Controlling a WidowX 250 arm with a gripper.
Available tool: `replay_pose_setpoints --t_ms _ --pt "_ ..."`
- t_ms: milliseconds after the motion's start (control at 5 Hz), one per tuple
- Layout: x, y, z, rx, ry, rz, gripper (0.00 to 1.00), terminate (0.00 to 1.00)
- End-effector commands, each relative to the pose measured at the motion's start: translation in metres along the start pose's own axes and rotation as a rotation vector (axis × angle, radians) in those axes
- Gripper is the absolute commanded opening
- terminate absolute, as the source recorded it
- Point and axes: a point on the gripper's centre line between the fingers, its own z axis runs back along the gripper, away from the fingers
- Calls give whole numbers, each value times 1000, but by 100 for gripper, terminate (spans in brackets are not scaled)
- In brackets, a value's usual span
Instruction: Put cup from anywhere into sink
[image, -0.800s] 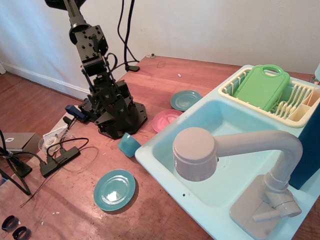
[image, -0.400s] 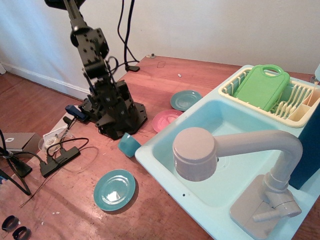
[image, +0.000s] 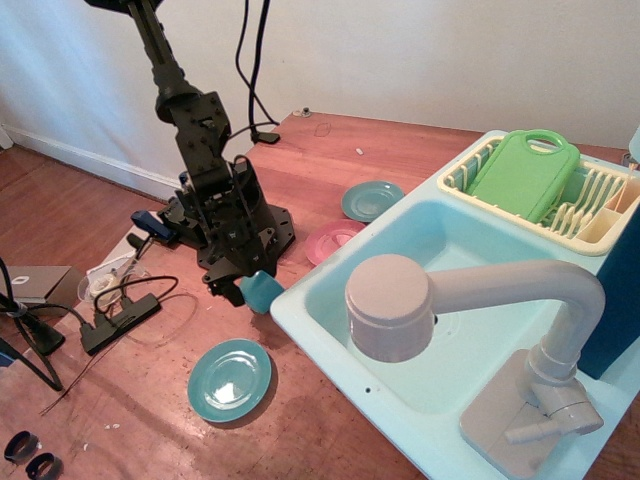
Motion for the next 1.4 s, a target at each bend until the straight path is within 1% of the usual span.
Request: replay_pose_setpoints --t_ms 0,200,400,600,800,1000,1200 --pt "-6 -4 -3 13 -27 14 0 0" --pt "-10 -3 3 29 -30 8 0 0" --pt "-8 -1 11 43 -51 -21 0 0" --pt "0 15 58 112 -43 -55 0 0" --pt "14 26 109 212 -23 -86 0 0" --pt "42 33 161 313 -10 -144 0 0" --pt "84 40 204 374 -8 -229 0 0"
